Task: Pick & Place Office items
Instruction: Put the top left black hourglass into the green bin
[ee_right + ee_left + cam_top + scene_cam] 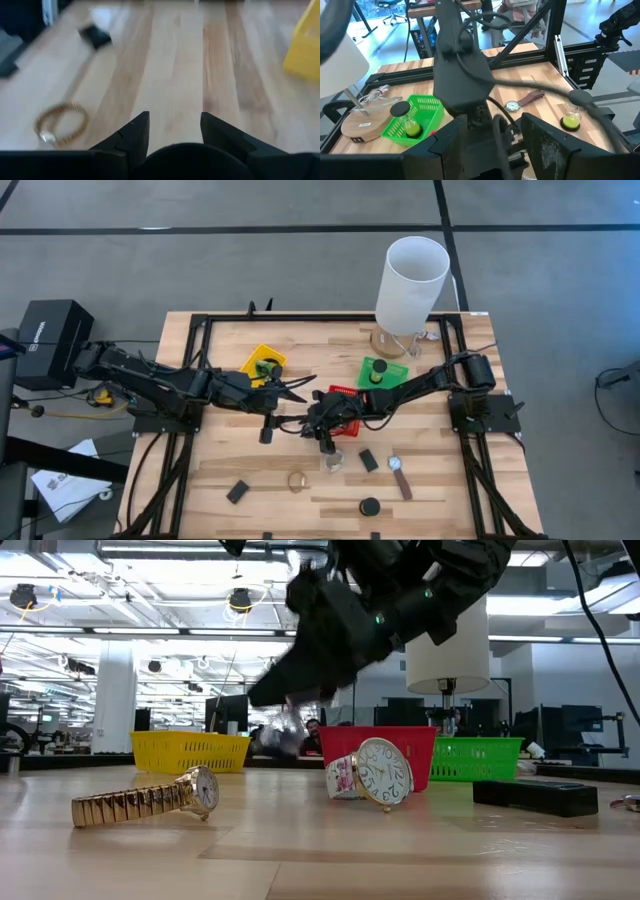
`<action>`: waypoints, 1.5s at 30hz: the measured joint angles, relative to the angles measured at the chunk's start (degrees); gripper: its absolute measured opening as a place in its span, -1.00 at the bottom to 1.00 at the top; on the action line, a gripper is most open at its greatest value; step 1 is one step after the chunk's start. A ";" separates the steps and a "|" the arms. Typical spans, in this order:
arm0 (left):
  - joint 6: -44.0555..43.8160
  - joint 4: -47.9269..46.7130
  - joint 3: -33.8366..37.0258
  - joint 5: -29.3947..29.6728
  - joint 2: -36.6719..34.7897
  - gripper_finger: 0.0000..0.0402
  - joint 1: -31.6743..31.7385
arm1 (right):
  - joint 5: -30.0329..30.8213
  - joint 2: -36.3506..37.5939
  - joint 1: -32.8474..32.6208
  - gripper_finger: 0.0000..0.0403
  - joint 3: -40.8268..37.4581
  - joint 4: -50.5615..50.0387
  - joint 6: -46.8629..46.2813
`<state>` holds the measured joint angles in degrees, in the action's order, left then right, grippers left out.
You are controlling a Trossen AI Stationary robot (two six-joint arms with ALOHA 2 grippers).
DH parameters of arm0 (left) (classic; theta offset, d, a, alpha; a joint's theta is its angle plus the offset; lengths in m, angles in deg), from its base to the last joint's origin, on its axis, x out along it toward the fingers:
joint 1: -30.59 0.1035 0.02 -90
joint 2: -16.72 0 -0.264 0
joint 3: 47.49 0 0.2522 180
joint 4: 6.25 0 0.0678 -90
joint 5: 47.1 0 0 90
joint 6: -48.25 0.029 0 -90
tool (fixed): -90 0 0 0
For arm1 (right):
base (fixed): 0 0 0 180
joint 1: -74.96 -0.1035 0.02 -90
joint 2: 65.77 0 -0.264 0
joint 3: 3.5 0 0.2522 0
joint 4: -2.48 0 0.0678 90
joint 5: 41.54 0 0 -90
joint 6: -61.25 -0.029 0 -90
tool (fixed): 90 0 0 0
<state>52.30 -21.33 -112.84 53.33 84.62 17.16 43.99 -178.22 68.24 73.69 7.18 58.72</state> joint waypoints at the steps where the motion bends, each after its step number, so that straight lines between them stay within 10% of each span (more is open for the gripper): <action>1: 0.01 0.10 0.00 0.00 0.00 -0.10 0.02 | 0.02 0.52 -0.03 -0.19 0.02 -0.25 0.39; 23: -0.01 1.51 0.00 0.03 -0.02 -0.10 0.02 | 9.12 13.29 -0.17 -0.19 -0.04 -16.03 4.69; 45: -0.01 2.64 0.00 -0.08 -0.02 -0.10 0.02 | 23.02 32.73 1.65 -0.19 -1.53 -54.98 -7.18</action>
<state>52.28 -18.69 -112.84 53.25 84.59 17.18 67.01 -145.49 69.89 72.17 -47.80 51.54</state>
